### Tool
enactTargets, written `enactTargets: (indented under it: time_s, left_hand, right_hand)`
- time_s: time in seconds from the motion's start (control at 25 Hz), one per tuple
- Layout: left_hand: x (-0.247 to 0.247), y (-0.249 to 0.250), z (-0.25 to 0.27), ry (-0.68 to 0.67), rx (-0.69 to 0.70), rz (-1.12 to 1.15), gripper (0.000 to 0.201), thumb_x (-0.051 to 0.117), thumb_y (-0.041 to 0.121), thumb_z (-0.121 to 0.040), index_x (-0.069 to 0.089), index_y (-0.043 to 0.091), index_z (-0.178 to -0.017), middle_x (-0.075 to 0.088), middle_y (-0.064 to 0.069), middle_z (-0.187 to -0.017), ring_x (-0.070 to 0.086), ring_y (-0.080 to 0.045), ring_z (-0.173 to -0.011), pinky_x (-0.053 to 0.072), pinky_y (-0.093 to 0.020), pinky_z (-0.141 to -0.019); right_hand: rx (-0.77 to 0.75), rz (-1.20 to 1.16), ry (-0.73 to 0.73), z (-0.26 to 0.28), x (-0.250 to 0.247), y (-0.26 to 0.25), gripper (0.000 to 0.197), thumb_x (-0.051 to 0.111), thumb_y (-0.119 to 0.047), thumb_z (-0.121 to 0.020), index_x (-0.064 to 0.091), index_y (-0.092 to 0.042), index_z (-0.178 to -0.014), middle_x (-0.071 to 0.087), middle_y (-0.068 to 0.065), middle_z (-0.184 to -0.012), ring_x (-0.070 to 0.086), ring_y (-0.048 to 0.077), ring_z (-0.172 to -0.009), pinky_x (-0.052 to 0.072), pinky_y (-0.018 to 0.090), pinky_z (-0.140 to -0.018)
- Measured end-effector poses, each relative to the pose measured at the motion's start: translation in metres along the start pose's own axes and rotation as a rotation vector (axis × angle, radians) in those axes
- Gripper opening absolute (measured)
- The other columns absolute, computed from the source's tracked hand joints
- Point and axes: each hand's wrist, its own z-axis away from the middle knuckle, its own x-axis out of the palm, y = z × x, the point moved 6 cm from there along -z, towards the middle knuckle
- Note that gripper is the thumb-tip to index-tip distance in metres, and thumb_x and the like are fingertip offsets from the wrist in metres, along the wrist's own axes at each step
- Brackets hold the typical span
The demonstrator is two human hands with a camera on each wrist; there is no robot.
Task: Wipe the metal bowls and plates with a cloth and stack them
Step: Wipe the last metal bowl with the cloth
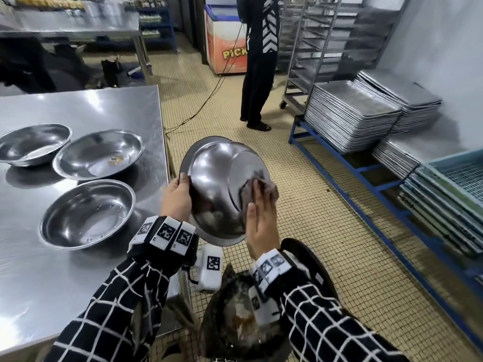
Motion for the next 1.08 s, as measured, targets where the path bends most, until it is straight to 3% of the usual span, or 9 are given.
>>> enactTargets:
  time_s: [0.08, 0.28, 0.44, 0.56, 0.68, 0.8, 0.92, 1.0, 1.08]
  left_hand:
    - [0.006, -0.002, 0.005, -0.014, -0.01, 0.008, 0.03, 0.043, 0.032, -0.1, 0.056, 0.021, -0.076, 0.06, 0.001, -0.081, 0.058, -0.019, -0.085, 0.048, -0.031, -0.085]
    - [0.008, -0.007, 0.008, -0.111, -0.043, 0.019, 0.032, 0.046, 0.035, -0.099, 0.06, 0.016, -0.077, 0.064, -0.009, -0.091, 0.061, -0.028, -0.095, 0.046, -0.049, -0.098]
    - [0.001, -0.01, 0.006, -0.15, -0.037, 0.045, 0.029, 0.05, 0.035, -0.097, 0.065, 0.017, -0.079, 0.067, -0.011, -0.095, 0.063, -0.032, -0.101, 0.046, -0.05, -0.1]
    - [-0.006, -0.011, 0.001, -0.148, -0.005, -0.035, 0.025, 0.055, 0.039, -0.092, 0.066, 0.02, -0.082, 0.069, -0.012, -0.1, 0.063, -0.035, -0.104, 0.046, -0.05, -0.099]
    - [-0.004, -0.007, 0.004, -0.182, 0.088, -0.209, 0.025, 0.054, 0.04, -0.092, 0.064, 0.018, -0.086, 0.068, -0.006, -0.088, 0.064, -0.025, -0.089, 0.052, -0.039, -0.087]
    - [0.008, 0.003, 0.018, -0.266, 0.253, -0.476, 0.025, 0.046, 0.03, -0.099, 0.056, 0.017, -0.079, 0.058, 0.0, -0.071, 0.055, -0.018, -0.067, 0.042, -0.024, -0.058]
    - [0.013, 0.009, 0.024, -0.284, 0.338, -0.506, 0.021, 0.047, 0.03, -0.098, 0.061, 0.02, -0.086, 0.065, -0.001, -0.076, 0.061, -0.019, -0.073, 0.048, -0.03, -0.064]
    - [0.01, 0.007, 0.021, -0.275, 0.319, -0.416, 0.021, 0.049, 0.029, -0.098, 0.064, 0.021, -0.085, 0.068, -0.004, -0.078, 0.064, -0.025, -0.077, 0.053, -0.041, -0.074]
    - [0.007, 0.004, 0.021, -0.274, 0.291, -0.341, 0.022, 0.051, 0.029, -0.097, 0.065, 0.024, -0.08, 0.067, -0.005, -0.076, 0.063, -0.03, -0.078, 0.052, -0.046, -0.077]
  right_hand:
    - [-0.098, 0.081, -0.006, -0.002, 0.007, -0.027, 0.057, 0.011, -0.055, -0.097, 0.001, -0.039, -0.15, -0.001, -0.006, -0.16, -0.006, 0.017, -0.147, 0.013, 0.052, -0.118]
    - [-0.23, 0.092, 0.11, -0.06, -0.028, -0.048, 0.054, 0.019, -0.045, -0.1, 0.033, -0.021, -0.146, 0.03, 0.005, -0.154, 0.022, 0.02, -0.144, 0.021, 0.038, -0.117]
    - [0.167, 0.092, 0.011, -0.055, -0.055, 0.019, 0.041, 0.031, -0.036, -0.102, 0.048, -0.018, -0.136, 0.064, 0.007, -0.117, 0.06, 0.013, -0.1, 0.049, 0.026, -0.083]
    - [0.215, 0.178, -0.042, -0.016, -0.058, 0.038, 0.031, 0.041, -0.029, -0.1, 0.055, -0.011, -0.122, 0.068, 0.008, -0.094, 0.065, 0.014, -0.079, 0.05, 0.015, -0.065]
    - [0.234, -0.021, 0.114, -0.008, -0.063, 0.015, 0.023, 0.049, -0.027, -0.097, 0.046, -0.01, -0.113, 0.063, 0.006, -0.088, 0.064, 0.013, -0.071, 0.047, 0.009, -0.049]
    - [0.055, -0.046, 0.057, -0.02, -0.045, -0.036, 0.027, 0.049, -0.02, -0.097, 0.048, -0.01, -0.122, 0.057, 0.004, -0.11, 0.059, 0.012, -0.097, 0.049, 0.014, -0.079]
    - [-0.183, 0.161, -0.137, -0.018, -0.009, -0.062, 0.041, 0.039, -0.03, -0.099, 0.046, -0.016, -0.137, 0.048, 0.001, -0.14, 0.04, 0.015, -0.132, 0.027, 0.039, -0.114]
    - [-0.266, 0.211, -0.124, -0.022, -0.008, -0.058, 0.045, 0.031, -0.038, -0.1, 0.047, -0.02, -0.138, 0.048, -0.002, -0.142, 0.037, 0.014, -0.135, 0.024, 0.042, -0.115]
    - [-0.19, 0.117, -0.035, -0.029, -0.022, -0.044, 0.044, 0.03, -0.038, -0.101, 0.052, -0.016, -0.133, 0.054, 0.0, -0.134, 0.048, 0.014, -0.124, 0.035, 0.032, -0.107]
